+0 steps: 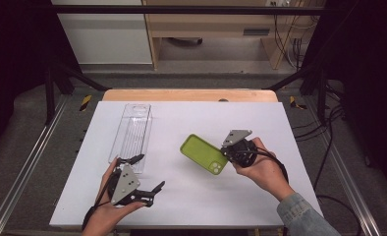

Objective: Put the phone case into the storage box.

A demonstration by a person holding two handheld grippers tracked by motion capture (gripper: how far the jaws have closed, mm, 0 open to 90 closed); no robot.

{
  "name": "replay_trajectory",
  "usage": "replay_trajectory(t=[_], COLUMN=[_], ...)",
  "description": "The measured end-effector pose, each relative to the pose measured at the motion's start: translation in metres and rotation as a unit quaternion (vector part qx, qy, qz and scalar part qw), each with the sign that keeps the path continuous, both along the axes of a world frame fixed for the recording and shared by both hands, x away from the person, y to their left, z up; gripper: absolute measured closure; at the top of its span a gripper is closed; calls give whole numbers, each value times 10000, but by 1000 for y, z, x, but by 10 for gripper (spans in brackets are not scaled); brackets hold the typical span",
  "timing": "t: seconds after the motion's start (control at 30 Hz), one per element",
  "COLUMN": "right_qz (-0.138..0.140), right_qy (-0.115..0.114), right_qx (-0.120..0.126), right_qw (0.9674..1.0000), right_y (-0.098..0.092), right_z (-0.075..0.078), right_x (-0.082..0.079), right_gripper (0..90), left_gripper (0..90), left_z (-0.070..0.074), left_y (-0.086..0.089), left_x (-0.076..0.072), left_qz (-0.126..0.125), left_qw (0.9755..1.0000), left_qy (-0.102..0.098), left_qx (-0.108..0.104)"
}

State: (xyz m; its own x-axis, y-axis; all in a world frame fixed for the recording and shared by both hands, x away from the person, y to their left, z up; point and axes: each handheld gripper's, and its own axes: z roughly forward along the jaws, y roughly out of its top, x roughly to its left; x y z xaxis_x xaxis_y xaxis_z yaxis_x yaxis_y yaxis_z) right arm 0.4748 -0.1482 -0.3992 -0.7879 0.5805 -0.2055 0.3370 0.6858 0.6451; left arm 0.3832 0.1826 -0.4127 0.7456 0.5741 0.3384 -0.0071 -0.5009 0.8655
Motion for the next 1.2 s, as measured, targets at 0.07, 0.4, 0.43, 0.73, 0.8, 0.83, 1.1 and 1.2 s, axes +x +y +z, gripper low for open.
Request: replay_trajectory(t=[0.07, 0.4, 0.43, 0.73, 0.8, 0.83, 1.1, 1.2], right_qz=[27, 161, 185, 225, 264, 271, 326, 366], right_qy=[-22, -164, -169, -220, -224, -224, -235, -229], right_qx=[-31, -277, -239, -318, -301, -327, -304, -319], right_qw=[10000, 9994, 9994, 9990, 9989, 9988, 9987, 9986], right_y=[2, 13, 14, 20, 22, 23, 30, 32], right_z=[3, 17, 17, 26, 26, 26, 29, 30], right_x=[-1, -7, -7, -7, -8, -8, -10, -11], right_gripper=[883, 883, 883, 883, 883, 883, 883, 883], left_gripper=[27, 36, 39, 48, 66, 72, 89, 94], left_z=[0, 2, 3, 10, 13, 13, 13, 12], left_y=[-9, -38, -39, -52, -54, -55, -60, -61], left_x=[1, 7, 6, 6, 4, 4, 3, 3], left_qz=[-86, -348, -373, -545, -531, -540, -655, -682], left_qw=[9998, 9949, 9946, 9885, 9866, 9860, 9835, 9827], left_qy=[-35, -442, -461, -728, -914, -940, -969, -991], left_qx=[152, 839, 849, 1211, 1244, 1265, 1379, 1409])
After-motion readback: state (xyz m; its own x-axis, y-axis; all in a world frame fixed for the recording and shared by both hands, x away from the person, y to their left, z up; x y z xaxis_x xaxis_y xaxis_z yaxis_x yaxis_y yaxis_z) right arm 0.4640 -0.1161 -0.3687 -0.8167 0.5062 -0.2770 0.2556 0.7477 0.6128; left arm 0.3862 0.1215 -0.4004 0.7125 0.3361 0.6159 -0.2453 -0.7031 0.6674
